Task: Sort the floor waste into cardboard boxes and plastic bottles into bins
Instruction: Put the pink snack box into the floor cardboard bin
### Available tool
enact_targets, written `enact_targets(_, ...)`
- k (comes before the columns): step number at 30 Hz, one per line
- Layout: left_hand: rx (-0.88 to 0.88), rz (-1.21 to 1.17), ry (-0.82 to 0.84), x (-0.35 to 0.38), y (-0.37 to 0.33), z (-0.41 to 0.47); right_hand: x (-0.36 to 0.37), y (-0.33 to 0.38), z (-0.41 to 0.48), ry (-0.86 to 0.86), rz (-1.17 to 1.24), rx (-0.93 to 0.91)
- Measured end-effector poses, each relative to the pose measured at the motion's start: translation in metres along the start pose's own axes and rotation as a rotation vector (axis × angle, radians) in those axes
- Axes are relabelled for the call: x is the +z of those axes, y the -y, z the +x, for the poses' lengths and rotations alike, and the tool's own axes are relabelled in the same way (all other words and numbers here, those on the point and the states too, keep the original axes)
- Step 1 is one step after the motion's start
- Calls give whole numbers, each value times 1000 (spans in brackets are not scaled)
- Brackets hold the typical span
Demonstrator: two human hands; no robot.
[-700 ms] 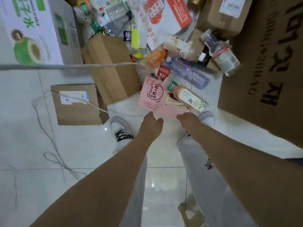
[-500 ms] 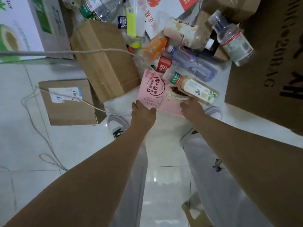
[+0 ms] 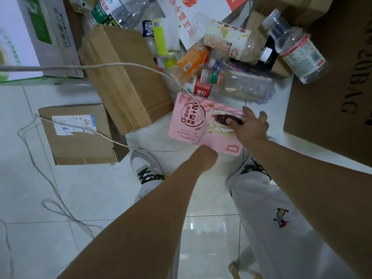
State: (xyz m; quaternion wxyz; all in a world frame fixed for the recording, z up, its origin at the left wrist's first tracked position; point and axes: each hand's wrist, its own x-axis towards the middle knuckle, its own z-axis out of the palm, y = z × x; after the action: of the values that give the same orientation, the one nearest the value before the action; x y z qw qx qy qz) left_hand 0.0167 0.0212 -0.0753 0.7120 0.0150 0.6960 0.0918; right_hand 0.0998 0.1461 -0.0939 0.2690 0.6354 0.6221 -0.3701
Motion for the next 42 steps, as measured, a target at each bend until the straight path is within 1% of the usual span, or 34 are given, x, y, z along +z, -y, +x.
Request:
enact_targets(1,-110,-115,-6,1,4,4,-1,2,4,0,-104,-59)
enact_targets(2,-192,-310,18,1,8,7,-1,3,10,1,-207,-123)
enact_targets(3,-225,-548,44,2,13,12,-1,7,14,23,-296,-178)
enact_targets(5,-165,-993,39,5,22,24,0,16,25,113,-377,-247)
enact_targets(6,-116,-1125,38,7,26,30,2,19,29,173,-359,-256)
enact_targets(8,-64,-1204,46,11,28,30,7,23,32,260,-302,-264)
enact_targets(10,-68,-1170,42,17,32,25,11,21,29,306,-280,-255)
enact_targets(12,-90,-1079,26,23,38,17,10,12,21,301,-283,-241)
enact_targets(16,-105,-930,30,33,35,-33,-25,-6,-24,285,-368,-208)
enact_targets(19,-82,-874,49,39,21,-83,-63,-19,-66,360,-254,-139)
enact_targets(21,-69,-847,93,40,5,-117,-90,-26,-91,318,-146,-107)
enact_targets(22,-54,-821,112,40,-7,-135,-105,-28,-104,290,-53,-82)
enact_targets(24,-17,-755,116,40,-33,-169,-141,-25,-130,238,64,-66)
enact_targets(27,91,-702,89,30,-75,-218,-201,-1,-166,155,126,-115)
enact_targets(29,165,-667,61,16,-104,-248,-241,20,-188,77,166,-190)
enact_targets(33,353,-545,-53,-15,-171,-303,-311,63,-224,-70,308,-362)
enact_targets(37,567,-463,-161,-36,-246,-364,-386,94,-248,-190,464,-430)
enact_targets(40,726,-385,-204,-31,-296,-402,-445,93,-268,-275,585,-494)
enact_targets(42,809,-323,-203,-14,-324,-420,-482,76,-283,-328,643,-513)
